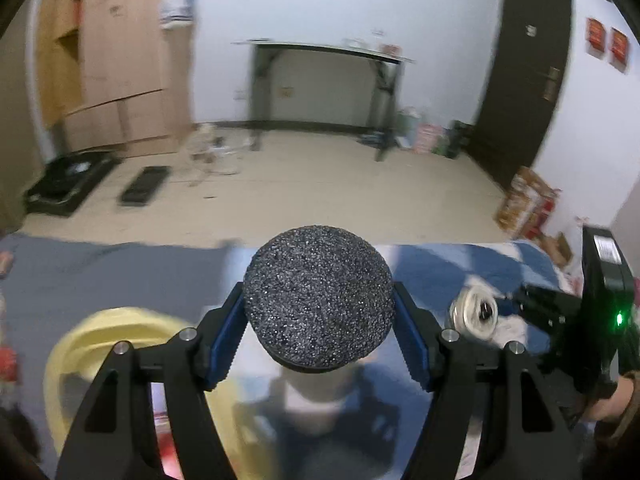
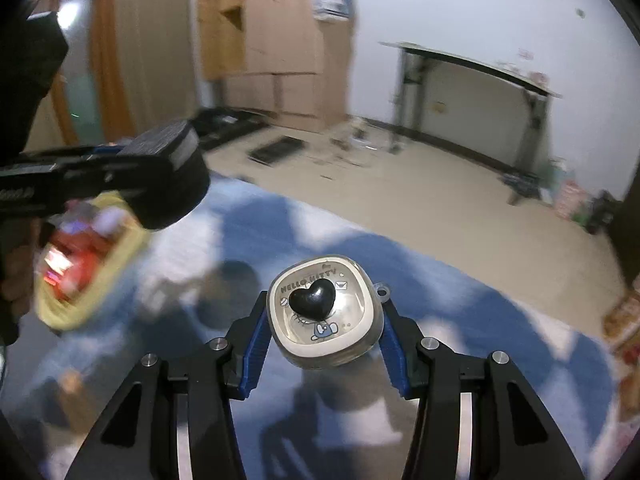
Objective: Organize rigid objects
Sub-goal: 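Carry puck and tin over yellow tray and open both tools to drop them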
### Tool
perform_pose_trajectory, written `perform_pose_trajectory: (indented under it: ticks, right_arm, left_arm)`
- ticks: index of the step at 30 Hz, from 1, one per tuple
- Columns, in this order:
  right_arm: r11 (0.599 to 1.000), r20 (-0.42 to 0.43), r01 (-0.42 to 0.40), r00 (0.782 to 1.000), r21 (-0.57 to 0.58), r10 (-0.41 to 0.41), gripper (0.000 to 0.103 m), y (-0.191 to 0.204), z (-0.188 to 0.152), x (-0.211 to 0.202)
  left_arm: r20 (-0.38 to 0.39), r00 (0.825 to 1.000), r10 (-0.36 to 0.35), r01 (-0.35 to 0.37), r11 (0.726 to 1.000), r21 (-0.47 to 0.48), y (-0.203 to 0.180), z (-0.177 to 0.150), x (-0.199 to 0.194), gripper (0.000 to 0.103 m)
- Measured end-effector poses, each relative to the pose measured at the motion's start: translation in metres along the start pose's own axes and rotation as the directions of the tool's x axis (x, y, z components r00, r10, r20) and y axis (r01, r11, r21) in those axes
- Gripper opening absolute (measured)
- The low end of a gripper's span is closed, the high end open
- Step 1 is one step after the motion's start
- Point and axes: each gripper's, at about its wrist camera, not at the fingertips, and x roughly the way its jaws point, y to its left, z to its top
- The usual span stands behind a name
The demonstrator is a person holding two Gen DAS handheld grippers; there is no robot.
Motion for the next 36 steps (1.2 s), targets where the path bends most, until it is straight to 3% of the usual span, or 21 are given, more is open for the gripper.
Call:
perform_pose_trajectory:
  ticks: [4,7,11,19,23,27,29,32,36]
  right_arm:
    - [0.986,-0.041,-0.132,0.991,-0.097,0.129,0.049,0.093,0.021,0.016]
    - [0.967,-0.062,-0.206,0.978,-0.148,0.199,0.049,0.15,0.027,0.03]
    - [0.958,-0.126,-0.239,0.967,-0.16,0.221,0.049,0.186,0.026,0.065]
    - [0.977,-0.174,-0.19,0.97,-0.1,0.171,0.049,0.191,0.036,0.125]
    - [0.973,-0.179,-0.2,0.968,-0.115,0.177,0.049,0.204,0.036,0.137]
    - [0.967,-0.177,-0.216,0.965,-0.133,0.191,0.049,0.213,0.041,0.146]
    - [0.966,-0.173,-0.222,0.965,-0.134,0.197,0.049,0.213,0.042,0.15]
    - [0.967,-0.188,-0.223,0.962,-0.122,0.198,0.05,0.213,0.045,0.159]
    - [0.963,-0.167,-0.237,0.962,-0.128,0.215,0.061,0.21,0.043,0.159]
  left_arm:
    - [0.009,0.992,0.128,-0.127,0.988,-0.088,0.087,-0.018,-0.046,0.07]
    - [0.0,0.979,0.205,-0.201,0.96,-0.198,0.141,-0.051,-0.074,0.07]
    - [-0.09,0.969,0.229,-0.243,0.95,-0.199,0.161,-0.101,-0.074,0.07]
    - [-0.177,0.961,0.213,-0.248,0.946,-0.208,0.181,-0.144,-0.043,0.07]
    - [-0.167,0.97,0.175,-0.213,0.946,-0.246,0.192,-0.146,-0.035,0.07]
    - [-0.19,0.965,0.179,-0.224,0.941,-0.253,0.192,-0.151,-0.026,0.071]
    - [-0.19,0.966,0.177,-0.226,0.933,-0.28,0.192,-0.155,-0.023,0.074]
    - [-0.204,0.961,0.184,-0.245,0.909,-0.338,0.194,-0.159,-0.02,0.094]
    - [-0.18,0.964,0.197,-0.249,0.903,-0.35,0.186,-0.159,-0.026,0.101]
